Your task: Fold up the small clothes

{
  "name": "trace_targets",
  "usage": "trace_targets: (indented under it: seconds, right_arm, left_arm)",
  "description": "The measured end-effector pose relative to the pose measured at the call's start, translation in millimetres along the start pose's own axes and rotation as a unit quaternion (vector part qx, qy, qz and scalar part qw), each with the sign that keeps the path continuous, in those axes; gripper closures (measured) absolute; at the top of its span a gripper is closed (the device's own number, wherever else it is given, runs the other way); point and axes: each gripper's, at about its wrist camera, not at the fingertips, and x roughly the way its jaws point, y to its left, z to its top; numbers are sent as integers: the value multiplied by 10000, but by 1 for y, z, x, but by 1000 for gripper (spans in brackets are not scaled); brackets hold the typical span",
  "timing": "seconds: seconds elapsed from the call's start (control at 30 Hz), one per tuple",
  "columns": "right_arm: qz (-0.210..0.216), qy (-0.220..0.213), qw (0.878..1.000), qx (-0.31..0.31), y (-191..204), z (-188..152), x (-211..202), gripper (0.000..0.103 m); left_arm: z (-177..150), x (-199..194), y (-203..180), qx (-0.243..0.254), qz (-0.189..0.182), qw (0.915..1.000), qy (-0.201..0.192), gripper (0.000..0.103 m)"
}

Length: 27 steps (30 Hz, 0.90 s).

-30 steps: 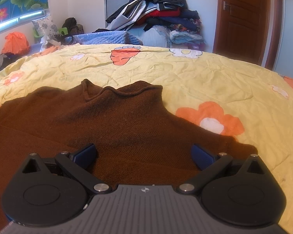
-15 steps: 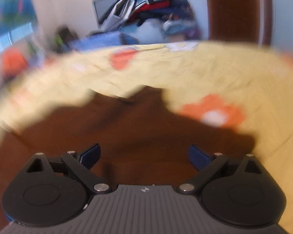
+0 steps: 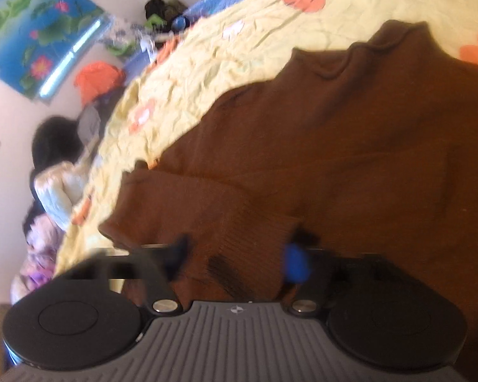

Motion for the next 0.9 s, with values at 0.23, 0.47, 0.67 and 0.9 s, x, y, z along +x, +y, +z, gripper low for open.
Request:
trace_targets:
  seconds: [0.23, 0.47, 0.67, 0.9]
  right_arm:
    - [429, -391, 9981, -217, 15, 12, -31, 91]
    - [238, -1268, 9897, -616, 0, 50, -147, 91]
    - [-1148, -1010, 9879, 256, -104, 37, -157, 91]
    - [-750, -1224, 9883, 514, -122, 21, -167, 91]
  left_arm:
    - [5, 7, 7, -21, -25, 10000, -13, 4]
    - [4, 7, 8, -10, -39, 10000, -37, 4]
    - [4, 6, 7, 14, -8, 10000, -40, 4]
    - [37, -30, 41, -462, 89, 9956, -808, 4]
